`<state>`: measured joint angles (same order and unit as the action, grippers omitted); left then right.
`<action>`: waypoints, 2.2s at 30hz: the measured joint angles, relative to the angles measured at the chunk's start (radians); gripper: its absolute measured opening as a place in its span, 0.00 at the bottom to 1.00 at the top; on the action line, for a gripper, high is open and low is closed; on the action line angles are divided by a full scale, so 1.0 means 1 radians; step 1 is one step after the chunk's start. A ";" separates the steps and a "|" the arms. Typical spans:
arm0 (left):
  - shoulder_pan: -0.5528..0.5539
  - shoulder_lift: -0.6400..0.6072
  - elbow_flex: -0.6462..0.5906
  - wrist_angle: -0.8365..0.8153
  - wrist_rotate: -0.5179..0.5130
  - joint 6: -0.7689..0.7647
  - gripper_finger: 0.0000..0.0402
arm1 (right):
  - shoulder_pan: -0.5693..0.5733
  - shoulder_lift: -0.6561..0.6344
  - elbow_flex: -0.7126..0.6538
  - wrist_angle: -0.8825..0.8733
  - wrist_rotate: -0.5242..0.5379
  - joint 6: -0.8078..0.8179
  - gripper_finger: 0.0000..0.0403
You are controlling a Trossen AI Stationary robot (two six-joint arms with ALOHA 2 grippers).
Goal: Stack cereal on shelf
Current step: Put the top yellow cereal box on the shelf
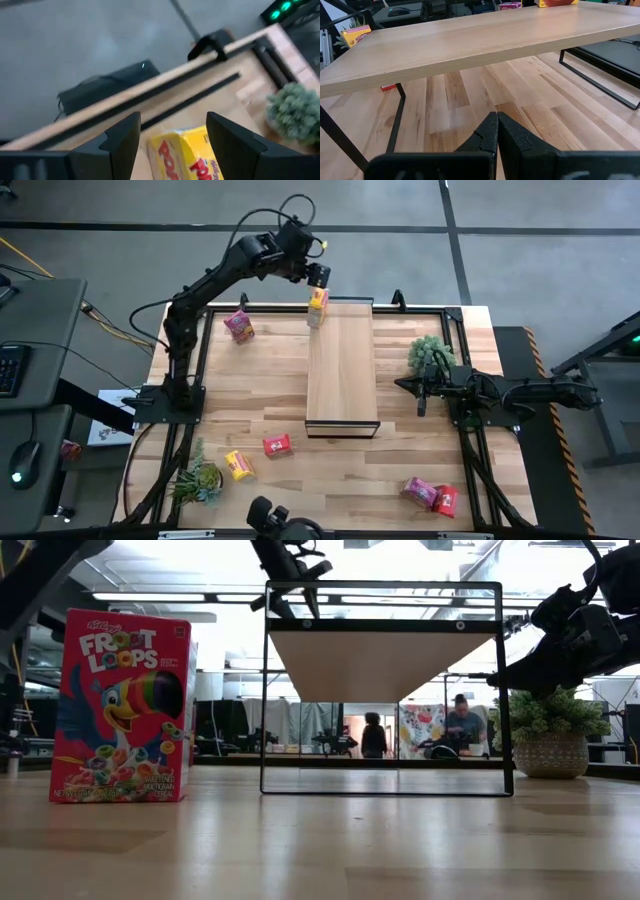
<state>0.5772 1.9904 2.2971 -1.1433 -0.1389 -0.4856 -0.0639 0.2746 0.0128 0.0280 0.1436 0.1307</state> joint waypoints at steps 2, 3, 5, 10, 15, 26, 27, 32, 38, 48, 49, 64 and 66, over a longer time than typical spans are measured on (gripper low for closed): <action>0.000 -0.005 0.000 0.001 0.007 0.000 0.54 | 0.000 0.000 0.000 0.000 0.000 0.000 0.00; 0.002 -0.008 0.000 0.002 0.016 0.005 0.54 | 0.000 0.000 0.000 0.000 0.000 0.000 0.00; 0.005 -0.023 -0.001 0.024 0.018 0.043 0.54 | 0.000 0.000 0.000 0.000 0.000 0.000 0.00; 0.006 -0.092 0.000 0.028 -0.036 0.188 0.50 | 0.000 0.000 0.000 0.000 0.000 0.000 0.00; 0.005 -0.184 -0.071 -0.023 -0.227 0.225 0.35 | 0.000 0.000 0.000 0.000 0.000 0.000 0.00; 0.006 -0.493 -0.864 0.454 -0.113 0.096 0.02 | 0.000 0.000 0.000 0.000 0.000 0.000 0.00; 0.006 -0.508 -0.921 0.495 -0.095 0.077 0.01 | 0.000 0.000 0.000 0.000 0.000 0.000 0.00; 0.004 -0.537 -1.100 0.682 0.025 0.015 0.00 | 0.000 0.000 0.000 0.000 0.000 0.000 0.00; 0.003 -0.505 -1.185 0.861 0.084 0.002 0.00 | 0.000 0.000 0.000 0.000 0.000 0.000 0.00; 0.002 -0.433 -1.218 1.049 0.198 -0.011 0.00 | 0.000 0.000 0.000 0.000 0.000 0.000 0.00; 0.000 -0.431 -1.218 1.050 0.214 -0.013 0.00 | 0.000 0.000 0.000 0.000 0.000 0.000 0.00; -0.066 -0.431 -1.218 1.050 0.160 -0.060 0.00 | 0.000 0.000 0.000 0.000 0.000 0.000 0.00; -0.049 -0.433 -1.218 1.049 0.155 -0.060 0.00 | 0.000 0.000 0.000 0.000 0.000 0.000 0.00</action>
<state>0.5282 1.5578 1.0786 -0.0944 0.0162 -0.5459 -0.0639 0.2747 0.0128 0.0280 0.1435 0.1307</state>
